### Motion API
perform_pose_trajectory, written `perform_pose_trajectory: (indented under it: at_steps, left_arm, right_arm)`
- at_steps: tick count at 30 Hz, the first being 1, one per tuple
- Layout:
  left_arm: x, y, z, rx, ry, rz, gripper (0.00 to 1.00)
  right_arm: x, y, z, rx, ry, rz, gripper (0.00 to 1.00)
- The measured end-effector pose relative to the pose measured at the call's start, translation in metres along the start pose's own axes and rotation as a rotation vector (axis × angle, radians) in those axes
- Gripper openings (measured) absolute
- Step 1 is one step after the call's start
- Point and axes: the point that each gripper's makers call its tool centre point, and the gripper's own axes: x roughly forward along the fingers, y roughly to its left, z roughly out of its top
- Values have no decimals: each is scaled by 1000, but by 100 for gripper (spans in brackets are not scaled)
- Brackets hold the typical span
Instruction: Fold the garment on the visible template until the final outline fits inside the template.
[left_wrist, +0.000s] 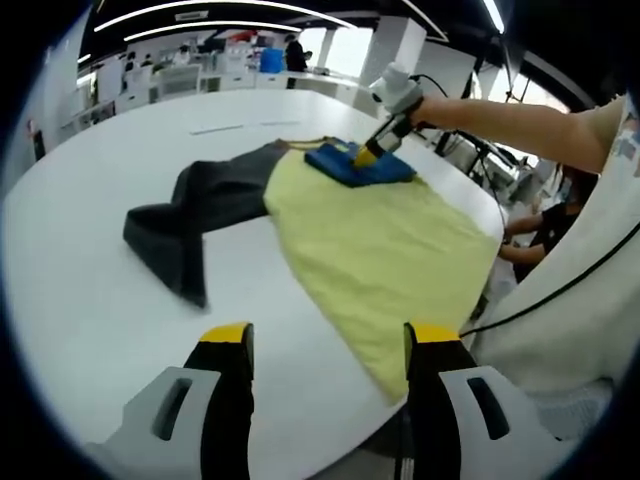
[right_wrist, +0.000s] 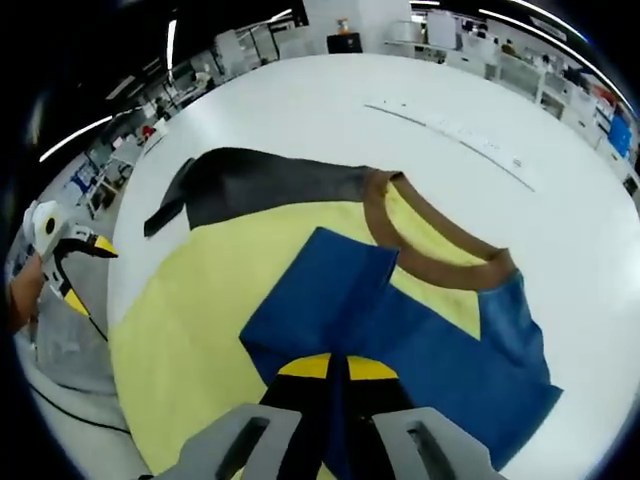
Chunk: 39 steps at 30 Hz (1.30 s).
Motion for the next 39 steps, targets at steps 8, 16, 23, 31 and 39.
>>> perform_pose_trajectory:
  at_steps: [8, 16, 23, 31, 39]
  left_arm:
    - [3, -1, -1, 5, 8, -6, 57]
    - [3, -1, 2, 13, 4, -6, 57]
    - [2, -1, -1, 10, 7, -6, 57]
    - [-1, 2, -3, -1, -1, 1, 57]
    - [-3, 4, -3, -5, -4, 3, 57]
  right_arm:
    - [-8, 4, 9, 8, -17, 13, 0]
    - [-13, 13, 22, 1, -44, 31, 0]
    - [-10, 30, 36, -21, -57, 65, 0]
    - [-3, 49, 53, -34, -67, 97, 0]
    - [6, 69, 66, -59, -68, 124, 0]
